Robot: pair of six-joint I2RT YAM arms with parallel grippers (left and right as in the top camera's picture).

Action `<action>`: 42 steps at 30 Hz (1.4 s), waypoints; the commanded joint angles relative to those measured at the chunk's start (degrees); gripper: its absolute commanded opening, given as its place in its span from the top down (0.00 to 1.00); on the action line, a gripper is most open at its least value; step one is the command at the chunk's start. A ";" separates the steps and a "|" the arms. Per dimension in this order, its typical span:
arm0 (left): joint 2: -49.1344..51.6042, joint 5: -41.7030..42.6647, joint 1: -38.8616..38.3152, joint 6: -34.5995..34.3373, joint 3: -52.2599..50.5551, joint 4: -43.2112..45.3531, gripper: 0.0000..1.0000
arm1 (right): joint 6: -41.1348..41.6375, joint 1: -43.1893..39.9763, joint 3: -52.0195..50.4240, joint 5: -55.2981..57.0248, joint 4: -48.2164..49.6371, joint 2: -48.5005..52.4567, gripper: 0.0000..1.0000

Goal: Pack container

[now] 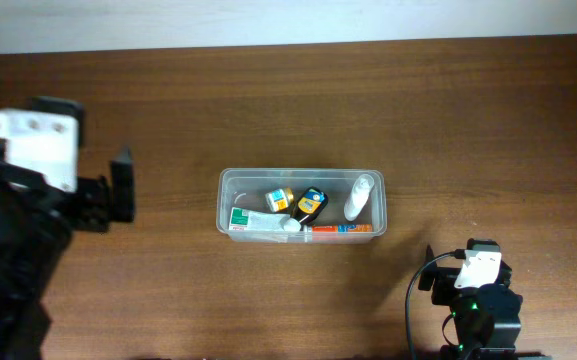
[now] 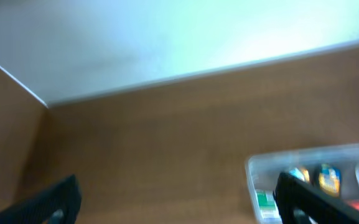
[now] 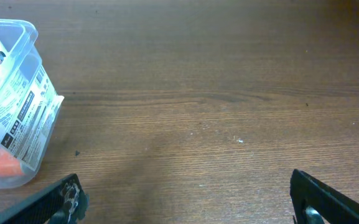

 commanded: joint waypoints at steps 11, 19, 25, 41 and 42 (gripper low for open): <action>-28.68 10.86 0.02 1.33 -56.06 27.98 0.00 | 0.66 -0.48 -0.46 -0.11 0.15 -0.59 0.02; -41.53 13.09 0.02 1.29 -74.84 38.60 0.00 | 0.66 -0.48 -0.46 -0.09 0.15 -0.59 0.02; -48.48 13.07 0.02 0.94 -83.54 44.98 0.00 | 0.66 -0.48 -0.46 -0.11 0.15 -0.59 0.02; -53.46 12.85 0.02 0.94 -98.09 63.14 0.00 | 0.66 -0.48 -0.46 -0.11 0.15 -0.59 0.02; -53.46 12.85 0.02 0.94 -98.12 63.14 0.00 | 0.66 -0.48 -0.46 -0.09 0.15 -0.59 0.02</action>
